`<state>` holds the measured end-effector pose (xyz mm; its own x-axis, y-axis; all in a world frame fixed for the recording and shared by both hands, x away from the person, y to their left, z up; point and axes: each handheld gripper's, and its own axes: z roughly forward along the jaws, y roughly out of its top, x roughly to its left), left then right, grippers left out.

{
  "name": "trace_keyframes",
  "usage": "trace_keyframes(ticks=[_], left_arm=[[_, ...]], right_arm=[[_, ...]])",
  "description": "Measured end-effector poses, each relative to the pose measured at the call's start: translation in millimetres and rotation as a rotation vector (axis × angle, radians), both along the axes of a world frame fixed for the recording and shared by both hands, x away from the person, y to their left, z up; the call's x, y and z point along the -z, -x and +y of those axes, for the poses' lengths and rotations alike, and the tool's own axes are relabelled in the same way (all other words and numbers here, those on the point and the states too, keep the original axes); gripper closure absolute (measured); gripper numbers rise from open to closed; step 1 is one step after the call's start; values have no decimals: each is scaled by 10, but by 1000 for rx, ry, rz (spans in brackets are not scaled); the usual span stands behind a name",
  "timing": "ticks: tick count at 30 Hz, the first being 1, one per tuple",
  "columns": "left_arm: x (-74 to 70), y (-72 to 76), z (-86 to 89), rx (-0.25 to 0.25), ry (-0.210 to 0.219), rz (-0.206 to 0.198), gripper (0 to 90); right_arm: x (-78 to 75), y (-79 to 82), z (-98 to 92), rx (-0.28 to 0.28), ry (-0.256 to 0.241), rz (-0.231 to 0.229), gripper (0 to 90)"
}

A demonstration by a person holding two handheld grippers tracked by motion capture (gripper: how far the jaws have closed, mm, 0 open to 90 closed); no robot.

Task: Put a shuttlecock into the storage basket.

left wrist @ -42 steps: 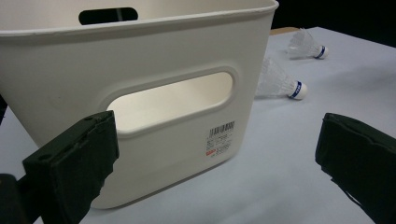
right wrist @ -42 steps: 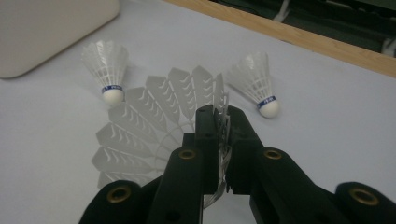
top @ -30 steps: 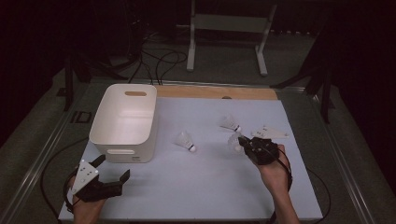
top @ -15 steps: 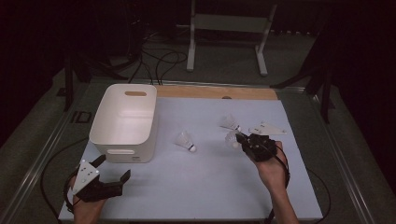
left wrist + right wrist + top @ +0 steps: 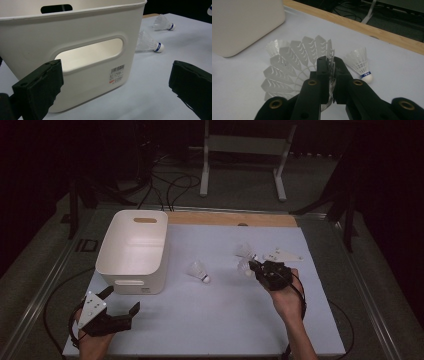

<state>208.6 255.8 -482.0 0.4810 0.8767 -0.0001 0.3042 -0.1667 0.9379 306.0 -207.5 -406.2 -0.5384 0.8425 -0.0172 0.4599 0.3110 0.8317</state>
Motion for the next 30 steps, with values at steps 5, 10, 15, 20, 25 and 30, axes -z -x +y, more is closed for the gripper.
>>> trace_keyframes(ticks=[5, 10, 15, 20, 25, 30], left_arm=[[2, -3, -3, 4, -4, 1, 0], [3, -3, -10, 6, -8, 0, 0], [0, 2, -5, 6, -7, -4, 0], [0, 2, -9, 9, -8, -7, 0], [0, 4, -11, 7, -5, -9, 0], [1, 3, -11, 8, -8, -9, 0]], right_arm=[[2, -26, 37, -6, 1, 0, 855], [-18, -50, 73, -9, -6, -4, 855], [-40, -81, 123, -15, -7, -13, 855], [-53, -107, 155, -20, -8, -18, 855], [-59, -130, 172, -23, -21, -14, 855], [-80, -150, 192, -28, -26, -20, 856]])
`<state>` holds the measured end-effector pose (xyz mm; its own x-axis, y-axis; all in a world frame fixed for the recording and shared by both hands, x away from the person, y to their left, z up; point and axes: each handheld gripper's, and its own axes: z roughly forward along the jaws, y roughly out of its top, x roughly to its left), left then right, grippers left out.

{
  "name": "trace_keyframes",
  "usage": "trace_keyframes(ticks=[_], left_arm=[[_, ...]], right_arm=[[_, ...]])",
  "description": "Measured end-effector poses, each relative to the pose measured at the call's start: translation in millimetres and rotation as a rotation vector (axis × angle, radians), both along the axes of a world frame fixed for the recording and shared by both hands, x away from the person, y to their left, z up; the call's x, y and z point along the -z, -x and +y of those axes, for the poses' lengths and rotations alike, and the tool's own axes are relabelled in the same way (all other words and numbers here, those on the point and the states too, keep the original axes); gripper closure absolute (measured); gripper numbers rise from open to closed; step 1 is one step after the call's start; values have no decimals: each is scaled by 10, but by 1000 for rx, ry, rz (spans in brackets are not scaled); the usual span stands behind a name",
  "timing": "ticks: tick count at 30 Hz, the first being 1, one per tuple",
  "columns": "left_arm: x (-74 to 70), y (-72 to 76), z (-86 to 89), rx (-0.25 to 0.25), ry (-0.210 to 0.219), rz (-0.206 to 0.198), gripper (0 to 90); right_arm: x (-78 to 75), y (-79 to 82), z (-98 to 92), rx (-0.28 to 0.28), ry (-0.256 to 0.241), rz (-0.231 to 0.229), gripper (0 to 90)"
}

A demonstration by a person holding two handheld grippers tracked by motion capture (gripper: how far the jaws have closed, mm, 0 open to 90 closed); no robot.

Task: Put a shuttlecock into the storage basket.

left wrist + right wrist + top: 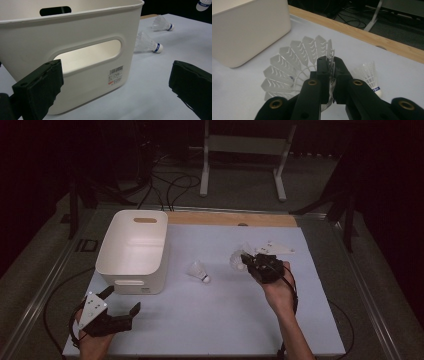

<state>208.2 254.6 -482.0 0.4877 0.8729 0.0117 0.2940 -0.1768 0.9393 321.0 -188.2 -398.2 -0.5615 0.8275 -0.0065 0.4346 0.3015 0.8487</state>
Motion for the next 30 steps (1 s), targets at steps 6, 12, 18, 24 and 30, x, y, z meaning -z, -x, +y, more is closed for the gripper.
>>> trace_keyframes(ticks=[6, 12, 18, 24, 30], left_arm=[[1, 2, 1, 0, 2, -2, 0], [1, 2, 1, 0, 5, -3, 0], [1, 2, 1, -1, 1, -1, 0], [2, 2, 4, -1, 4, -2, 0], [3, 1, 2, 0, 1, -2, 0]], right_arm=[[-13, -13, 43, -6, -1, 0, 855], [-41, -32, 91, -12, -2, -2, 857], [-60, -66, 146, -22, -2, -2, 858], [-55, -97, 181, -27, 0, -1, 858], [-69, -116, 211, -35, -3, 1, 859]])
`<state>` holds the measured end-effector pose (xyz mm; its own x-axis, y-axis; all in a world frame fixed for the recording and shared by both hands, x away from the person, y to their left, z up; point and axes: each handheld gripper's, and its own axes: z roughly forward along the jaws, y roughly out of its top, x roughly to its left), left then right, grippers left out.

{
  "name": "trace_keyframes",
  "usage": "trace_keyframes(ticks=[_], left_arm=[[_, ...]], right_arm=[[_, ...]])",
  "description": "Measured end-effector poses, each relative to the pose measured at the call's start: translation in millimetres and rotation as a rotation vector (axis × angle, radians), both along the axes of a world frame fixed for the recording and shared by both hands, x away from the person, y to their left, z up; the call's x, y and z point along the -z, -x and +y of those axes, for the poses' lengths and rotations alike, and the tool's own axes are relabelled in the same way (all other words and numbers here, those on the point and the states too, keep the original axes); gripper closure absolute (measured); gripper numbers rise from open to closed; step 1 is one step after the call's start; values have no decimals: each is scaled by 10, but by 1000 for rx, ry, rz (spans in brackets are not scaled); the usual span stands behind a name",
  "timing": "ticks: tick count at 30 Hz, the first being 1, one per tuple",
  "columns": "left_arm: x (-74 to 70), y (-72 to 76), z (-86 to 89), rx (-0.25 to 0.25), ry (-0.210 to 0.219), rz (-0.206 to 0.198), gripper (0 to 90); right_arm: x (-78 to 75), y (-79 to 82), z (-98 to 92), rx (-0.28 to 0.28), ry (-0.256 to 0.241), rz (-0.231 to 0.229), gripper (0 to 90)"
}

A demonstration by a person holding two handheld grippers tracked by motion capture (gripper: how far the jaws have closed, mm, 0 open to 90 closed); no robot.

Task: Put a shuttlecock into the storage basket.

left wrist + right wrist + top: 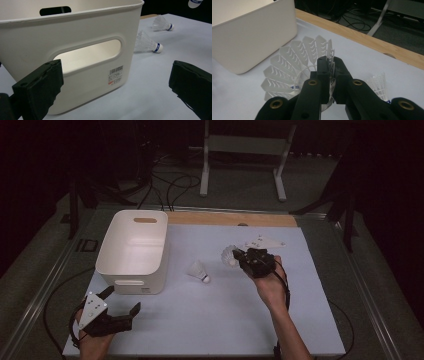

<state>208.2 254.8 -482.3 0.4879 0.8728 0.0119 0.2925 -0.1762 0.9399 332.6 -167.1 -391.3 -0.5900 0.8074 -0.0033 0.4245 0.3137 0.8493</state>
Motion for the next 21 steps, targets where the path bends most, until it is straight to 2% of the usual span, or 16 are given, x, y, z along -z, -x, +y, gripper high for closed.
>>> trace_keyframes(ticks=[21], left_arm=[[2, -2, 2, -3, 0, 1, 0]], right_arm=[[-52, -83, 150, -29, -2, 0, 863]])
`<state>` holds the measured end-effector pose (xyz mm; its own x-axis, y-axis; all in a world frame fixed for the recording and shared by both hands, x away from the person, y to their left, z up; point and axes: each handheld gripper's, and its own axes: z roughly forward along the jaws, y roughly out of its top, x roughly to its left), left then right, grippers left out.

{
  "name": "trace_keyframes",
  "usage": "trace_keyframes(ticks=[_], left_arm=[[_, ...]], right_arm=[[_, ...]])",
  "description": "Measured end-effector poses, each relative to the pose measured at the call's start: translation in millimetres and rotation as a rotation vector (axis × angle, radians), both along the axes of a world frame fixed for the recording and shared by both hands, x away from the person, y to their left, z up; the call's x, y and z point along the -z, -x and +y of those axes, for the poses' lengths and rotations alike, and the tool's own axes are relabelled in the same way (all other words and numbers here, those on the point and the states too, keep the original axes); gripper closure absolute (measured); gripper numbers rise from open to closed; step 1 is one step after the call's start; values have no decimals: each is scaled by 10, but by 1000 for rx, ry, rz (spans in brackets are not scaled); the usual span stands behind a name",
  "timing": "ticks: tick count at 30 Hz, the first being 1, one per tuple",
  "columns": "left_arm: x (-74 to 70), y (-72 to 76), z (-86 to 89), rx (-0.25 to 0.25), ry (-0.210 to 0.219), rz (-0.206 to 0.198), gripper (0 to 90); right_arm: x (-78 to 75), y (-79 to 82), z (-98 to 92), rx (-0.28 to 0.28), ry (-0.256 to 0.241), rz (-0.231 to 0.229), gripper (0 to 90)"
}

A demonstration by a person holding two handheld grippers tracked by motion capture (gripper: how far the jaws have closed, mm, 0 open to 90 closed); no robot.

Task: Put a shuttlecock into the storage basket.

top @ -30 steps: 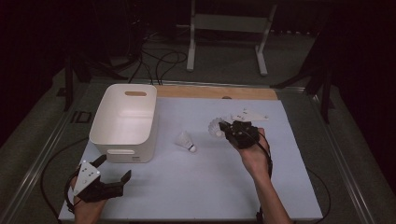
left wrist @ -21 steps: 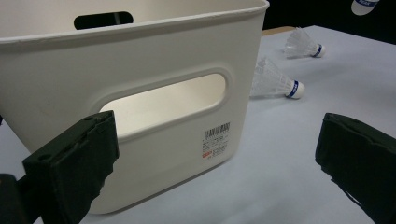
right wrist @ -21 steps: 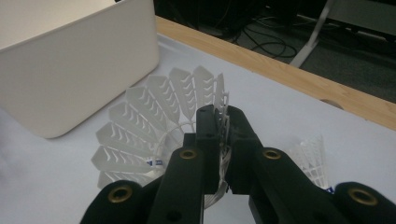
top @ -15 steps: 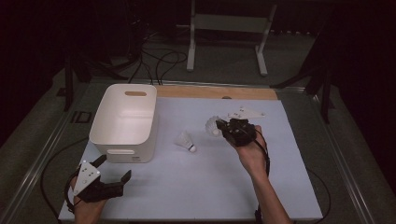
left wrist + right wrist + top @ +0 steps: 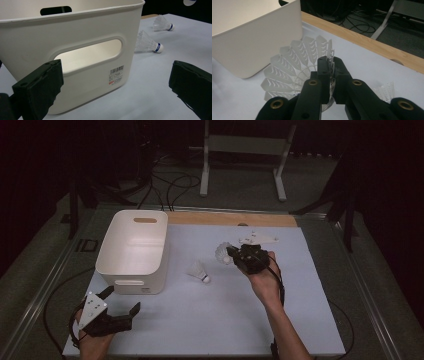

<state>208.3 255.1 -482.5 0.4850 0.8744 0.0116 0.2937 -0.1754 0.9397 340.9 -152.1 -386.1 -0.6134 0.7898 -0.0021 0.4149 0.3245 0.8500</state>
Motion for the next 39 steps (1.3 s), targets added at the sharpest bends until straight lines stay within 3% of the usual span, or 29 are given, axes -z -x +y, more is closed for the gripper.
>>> trace_keyframes(ticks=[39], left_arm=[[4, 1, 6, -1, -2, 1, 0]], right_arm=[[-136, -160, 334, -41, -22, -19, 875]])
